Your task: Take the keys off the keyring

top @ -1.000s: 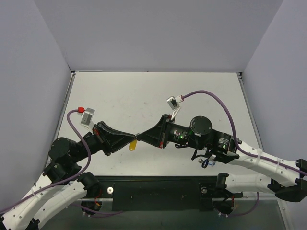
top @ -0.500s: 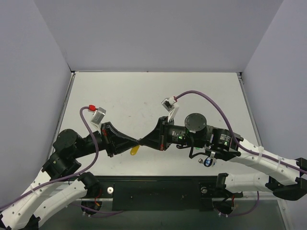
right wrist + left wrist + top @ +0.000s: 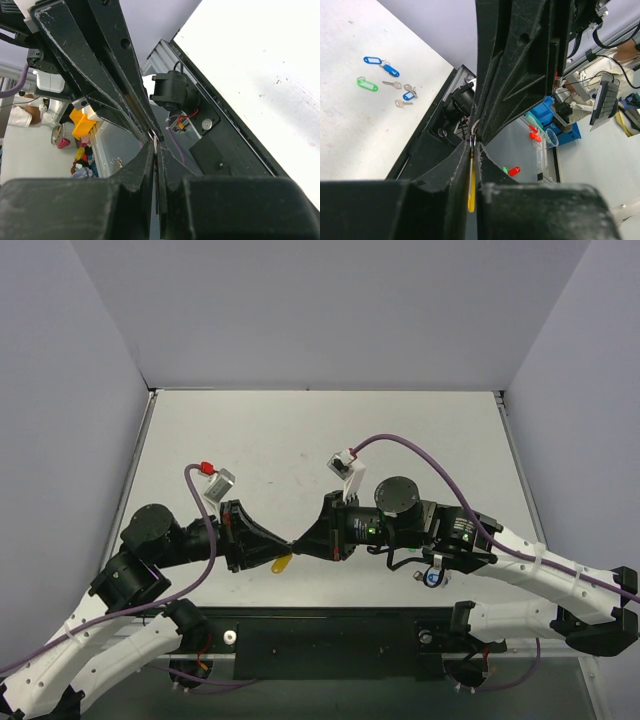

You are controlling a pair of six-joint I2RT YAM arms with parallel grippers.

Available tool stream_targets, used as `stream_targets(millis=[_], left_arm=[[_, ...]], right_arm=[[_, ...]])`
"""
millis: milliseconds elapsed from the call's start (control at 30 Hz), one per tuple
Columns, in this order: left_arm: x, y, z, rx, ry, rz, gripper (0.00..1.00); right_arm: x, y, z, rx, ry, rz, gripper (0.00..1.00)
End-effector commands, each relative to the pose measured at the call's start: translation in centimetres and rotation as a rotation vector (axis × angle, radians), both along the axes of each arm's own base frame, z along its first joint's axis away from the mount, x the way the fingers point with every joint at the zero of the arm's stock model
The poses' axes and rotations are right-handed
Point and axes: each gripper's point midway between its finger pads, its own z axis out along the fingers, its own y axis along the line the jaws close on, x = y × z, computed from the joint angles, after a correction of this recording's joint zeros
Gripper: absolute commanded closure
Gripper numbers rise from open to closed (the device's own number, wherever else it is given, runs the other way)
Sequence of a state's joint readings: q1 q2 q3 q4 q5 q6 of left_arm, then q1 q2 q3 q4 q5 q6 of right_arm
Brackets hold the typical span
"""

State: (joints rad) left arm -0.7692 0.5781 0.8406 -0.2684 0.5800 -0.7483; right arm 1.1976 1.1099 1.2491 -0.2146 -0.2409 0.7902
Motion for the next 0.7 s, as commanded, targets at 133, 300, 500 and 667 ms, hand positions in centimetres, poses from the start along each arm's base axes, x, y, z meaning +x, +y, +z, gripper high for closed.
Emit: stream_targets(millis=[133,300,500,667], left_arm=[[-0.8,1.0,4.3,-0.109,-0.050,0.023,0.38],[-1.1,2.0,7.3,-0.227,-0.062,0.063,0.25],[-1.4,3.1,9.7,-0.345,-0.081,0.097,0.25],[-1.3,4.0,10.5,-0.419,-0.102,0.130,0.28]], right_arm=[[0.5,1.2,4.3,0.156,-0.054,-0.010,1.00],[0.3,0.9,4.7,0.170,-0.060,-0.009,1.00],[0.2,0.7,5.6,0.200,-0.064,-0.007,1.00],[-0.1,0.7,6.9,0.273,-0.068,0.005,1.00]])
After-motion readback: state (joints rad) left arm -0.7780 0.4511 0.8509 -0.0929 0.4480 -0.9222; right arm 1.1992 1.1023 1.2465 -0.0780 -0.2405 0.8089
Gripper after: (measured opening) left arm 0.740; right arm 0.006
